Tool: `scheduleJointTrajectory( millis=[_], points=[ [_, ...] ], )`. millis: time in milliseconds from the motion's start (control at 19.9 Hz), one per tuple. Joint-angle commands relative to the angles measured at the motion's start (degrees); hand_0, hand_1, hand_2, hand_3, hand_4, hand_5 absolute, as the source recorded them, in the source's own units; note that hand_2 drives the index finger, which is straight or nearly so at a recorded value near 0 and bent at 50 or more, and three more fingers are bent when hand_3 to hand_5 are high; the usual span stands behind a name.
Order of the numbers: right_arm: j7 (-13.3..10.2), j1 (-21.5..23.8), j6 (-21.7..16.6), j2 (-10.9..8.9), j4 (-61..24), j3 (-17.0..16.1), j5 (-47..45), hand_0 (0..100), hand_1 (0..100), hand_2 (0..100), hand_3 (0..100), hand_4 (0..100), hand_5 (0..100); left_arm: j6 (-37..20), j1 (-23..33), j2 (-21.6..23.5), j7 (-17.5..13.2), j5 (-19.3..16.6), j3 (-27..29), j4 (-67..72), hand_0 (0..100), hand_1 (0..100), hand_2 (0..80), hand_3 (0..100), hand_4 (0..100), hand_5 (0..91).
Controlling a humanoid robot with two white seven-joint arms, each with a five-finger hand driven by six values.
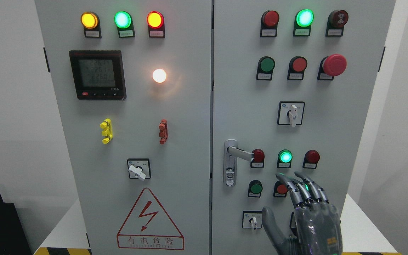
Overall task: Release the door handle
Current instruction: 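Withdraw the open right hand downward away from the handle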
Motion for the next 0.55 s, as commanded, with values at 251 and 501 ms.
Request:
scheduleJointTrajectory(
  millis=[251,501],
  points=[
    [0.3,-0.8,-0.4,-0.06,-1.1,-4.7,-1.2,43,4,0,0,0,0,0.0,0.0,0.0,0.0,0.0,-0.7,-0.9,12,39,0.0,0,0,0.0],
    [0.3,-0.9,-0.4,0.03,-1.0,-4.7,-1.2,41,7,0,0,0,0,0.0,0.0,0.0,0.0,-0.1,-0.7,-0.9,12,39,0.0,0,0,0.0]
  ],
)
